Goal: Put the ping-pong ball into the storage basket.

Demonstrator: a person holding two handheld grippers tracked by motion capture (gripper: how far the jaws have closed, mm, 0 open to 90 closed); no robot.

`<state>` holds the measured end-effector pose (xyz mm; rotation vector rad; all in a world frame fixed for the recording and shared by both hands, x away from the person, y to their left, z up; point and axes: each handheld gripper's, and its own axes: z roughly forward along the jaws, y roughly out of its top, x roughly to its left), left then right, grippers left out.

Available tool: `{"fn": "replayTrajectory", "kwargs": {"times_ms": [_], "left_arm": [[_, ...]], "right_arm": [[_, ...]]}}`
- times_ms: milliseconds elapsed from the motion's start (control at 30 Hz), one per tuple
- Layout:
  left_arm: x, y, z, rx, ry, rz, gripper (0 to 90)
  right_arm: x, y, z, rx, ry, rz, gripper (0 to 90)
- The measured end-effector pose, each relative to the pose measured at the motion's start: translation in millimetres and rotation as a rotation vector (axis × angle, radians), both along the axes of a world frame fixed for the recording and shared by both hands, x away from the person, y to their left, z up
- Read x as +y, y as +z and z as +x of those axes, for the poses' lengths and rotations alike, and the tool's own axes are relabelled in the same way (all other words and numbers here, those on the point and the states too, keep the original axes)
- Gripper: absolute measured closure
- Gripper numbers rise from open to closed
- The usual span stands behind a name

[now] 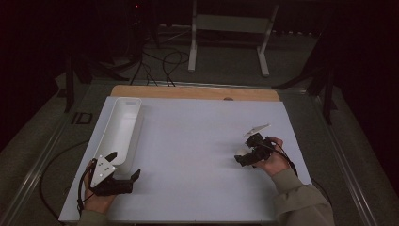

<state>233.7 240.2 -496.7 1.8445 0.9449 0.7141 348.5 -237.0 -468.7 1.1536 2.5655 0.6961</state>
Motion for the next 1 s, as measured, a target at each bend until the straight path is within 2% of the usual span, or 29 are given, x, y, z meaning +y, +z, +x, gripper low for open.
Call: {"fn": "replayTrajectory", "kwargs": {"times_ms": [333, 1000], "left_arm": [[0.1, 0.0, 0.0, 0.000, 0.000, 0.000, 0.0], [0.0, 0.0, 0.0, 0.000, 0.000, 0.000, 0.0]], "right_arm": [[0.4, -5.2, 4.5, 0.033, -0.008, -0.017, 7.4], [5.4, -12.9, 10.1, 0.059, -0.019, -0.047, 7.9]]}}
